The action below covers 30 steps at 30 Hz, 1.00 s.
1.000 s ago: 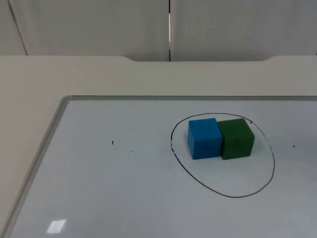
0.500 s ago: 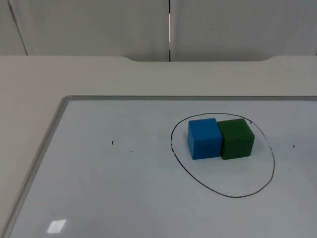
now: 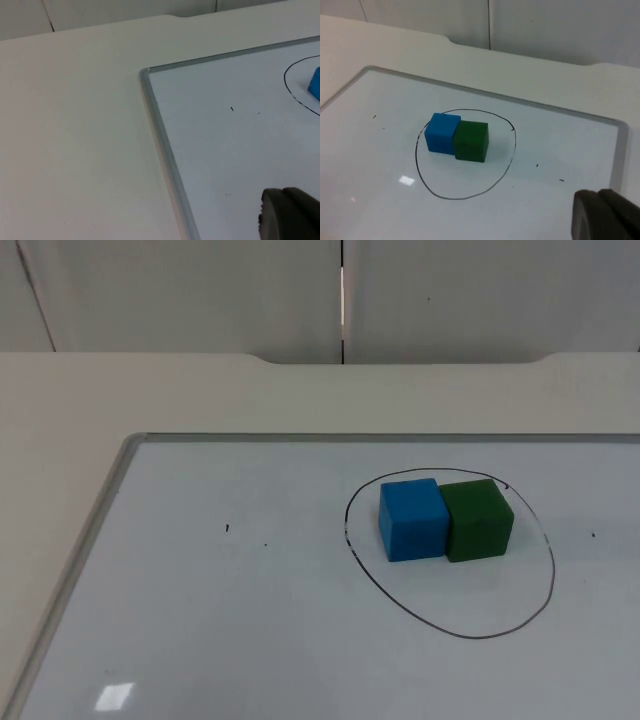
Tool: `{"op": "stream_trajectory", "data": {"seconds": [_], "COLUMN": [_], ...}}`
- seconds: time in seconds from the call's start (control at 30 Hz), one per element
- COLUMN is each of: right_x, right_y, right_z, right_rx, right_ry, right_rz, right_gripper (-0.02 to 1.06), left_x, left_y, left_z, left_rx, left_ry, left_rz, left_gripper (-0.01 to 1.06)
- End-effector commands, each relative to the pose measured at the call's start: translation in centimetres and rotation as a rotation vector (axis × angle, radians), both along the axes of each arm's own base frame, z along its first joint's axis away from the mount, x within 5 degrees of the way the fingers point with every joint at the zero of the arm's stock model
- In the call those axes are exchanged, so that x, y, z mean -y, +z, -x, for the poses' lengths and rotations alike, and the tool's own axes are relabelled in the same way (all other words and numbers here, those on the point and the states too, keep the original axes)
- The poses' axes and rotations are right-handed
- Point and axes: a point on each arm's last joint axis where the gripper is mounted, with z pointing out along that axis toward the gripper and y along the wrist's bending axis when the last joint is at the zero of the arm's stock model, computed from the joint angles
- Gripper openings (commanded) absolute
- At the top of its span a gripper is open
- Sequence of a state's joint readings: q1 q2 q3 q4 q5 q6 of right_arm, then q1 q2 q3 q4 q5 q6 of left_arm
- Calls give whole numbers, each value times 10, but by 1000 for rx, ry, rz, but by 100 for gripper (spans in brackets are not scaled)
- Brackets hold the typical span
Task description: Push the two cubes into the marked area.
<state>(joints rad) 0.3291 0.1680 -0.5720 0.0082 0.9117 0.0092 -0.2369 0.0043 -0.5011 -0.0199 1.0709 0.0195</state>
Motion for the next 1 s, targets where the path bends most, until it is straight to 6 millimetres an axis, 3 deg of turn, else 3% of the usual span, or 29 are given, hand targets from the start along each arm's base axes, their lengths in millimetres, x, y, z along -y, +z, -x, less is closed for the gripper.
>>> {"op": "stream_trajectory", "data": {"seconds": [0.0, 0.3, 0.5, 0.97], "right_x": [2, 11, 12, 12], "right_y": [-4, -14, -28, -29], "right_z": [5, 30, 27, 27], "right_rx": [-13, 23, -38, -44], "right_ry": [-5, -12, -22, -23], "right_rz": [6, 4, 43, 49], "right_gripper": [0, 0, 0, 0], "left_x": [0, 0, 0, 0], "left_y": [-2, -2, -2, -2], "left_z": [0, 0, 0, 0], "left_rx": [-6, -6, -6, -6], "left_ry": [9, 9, 9, 9], "left_rz": [2, 2, 2, 2], "left_gripper": [0, 0, 0, 0]}}
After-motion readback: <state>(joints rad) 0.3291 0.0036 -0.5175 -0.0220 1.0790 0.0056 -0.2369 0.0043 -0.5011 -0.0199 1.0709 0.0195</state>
